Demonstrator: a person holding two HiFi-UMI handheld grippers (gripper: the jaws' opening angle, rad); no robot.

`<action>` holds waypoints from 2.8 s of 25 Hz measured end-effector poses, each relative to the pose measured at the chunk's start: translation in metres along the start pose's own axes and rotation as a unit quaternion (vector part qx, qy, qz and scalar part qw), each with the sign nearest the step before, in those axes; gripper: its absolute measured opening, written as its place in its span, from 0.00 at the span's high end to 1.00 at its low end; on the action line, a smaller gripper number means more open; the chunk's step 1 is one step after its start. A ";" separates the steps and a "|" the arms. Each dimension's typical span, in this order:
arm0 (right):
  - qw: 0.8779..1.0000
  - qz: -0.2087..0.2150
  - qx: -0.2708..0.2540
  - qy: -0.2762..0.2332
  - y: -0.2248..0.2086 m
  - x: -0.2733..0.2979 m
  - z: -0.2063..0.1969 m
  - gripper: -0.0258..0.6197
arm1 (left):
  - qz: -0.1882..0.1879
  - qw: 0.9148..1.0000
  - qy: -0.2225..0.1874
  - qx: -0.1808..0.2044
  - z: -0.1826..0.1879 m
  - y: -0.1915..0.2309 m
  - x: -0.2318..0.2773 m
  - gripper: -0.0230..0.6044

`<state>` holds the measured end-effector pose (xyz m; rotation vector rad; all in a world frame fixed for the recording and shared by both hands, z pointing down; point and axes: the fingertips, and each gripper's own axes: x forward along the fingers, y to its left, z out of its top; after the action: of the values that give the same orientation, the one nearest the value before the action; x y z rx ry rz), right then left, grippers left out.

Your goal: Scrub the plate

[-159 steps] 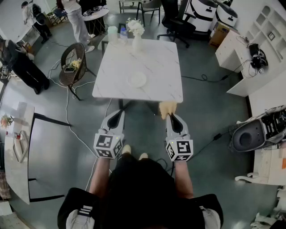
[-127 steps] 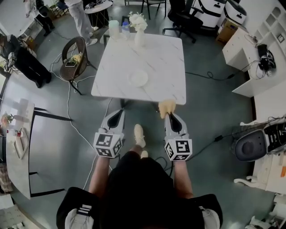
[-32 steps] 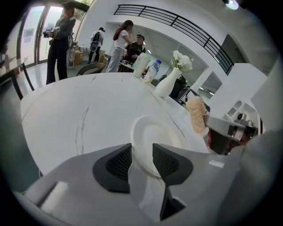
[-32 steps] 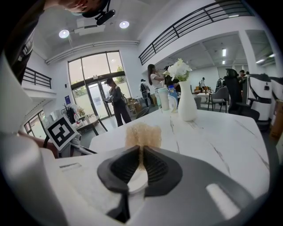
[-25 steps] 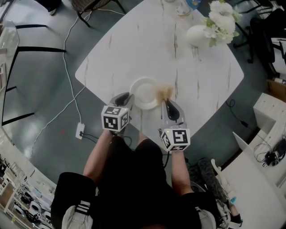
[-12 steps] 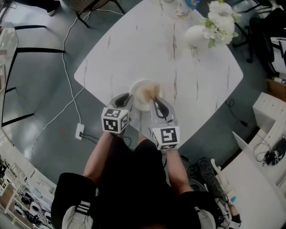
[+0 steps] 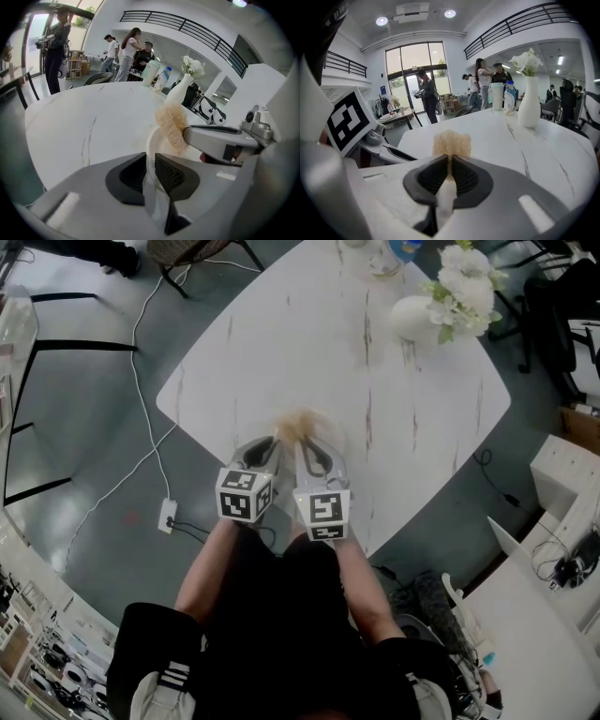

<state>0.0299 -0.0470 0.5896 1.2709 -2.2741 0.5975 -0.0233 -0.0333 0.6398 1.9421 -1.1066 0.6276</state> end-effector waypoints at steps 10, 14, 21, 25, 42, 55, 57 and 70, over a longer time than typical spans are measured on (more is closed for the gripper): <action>0.999 -0.003 0.007 0.031 -0.005 0.011 -0.017 0.91 | 0.006 1.000 0.002 -0.008 0.000 0.003 0.001 0.87; 0.999 -0.012 0.012 0.037 -0.013 0.009 -0.021 0.91 | 0.006 1.000 0.001 -0.009 0.001 0.003 0.001 0.87; 0.998 -0.030 0.021 0.041 -0.030 0.002 -0.025 0.91 | 0.006 1.000 0.002 -0.009 0.001 0.003 0.001 0.87; 0.998 -0.042 0.029 0.044 -0.042 -0.004 -0.031 0.91 | 0.006 1.000 0.003 -0.009 0.001 0.002 0.002 0.87; 0.995 -0.084 0.042 0.036 -0.075 -0.026 -0.035 0.91 | 0.009 1.000 0.000 -0.005 0.001 0.002 0.002 0.87; 0.999 -0.041 0.035 -0.008 -0.042 -0.036 0.003 0.91 | 0.011 1.000 -0.005 -0.002 0.002 0.001 0.000 0.87; 0.999 -0.027 0.036 -0.006 -0.034 -0.032 0.002 0.91 | 0.011 1.000 -0.005 -0.002 0.002 0.001 0.001 0.87; 0.997 0.033 0.051 0.046 0.016 0.001 -0.031 0.91 | 0.015 1.000 -0.005 0.002 0.001 0.001 0.001 0.87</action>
<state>0.0217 -0.0222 0.6128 1.1942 -2.2416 0.7882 -0.0240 -0.0350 0.6405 1.9379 -1.1438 0.6367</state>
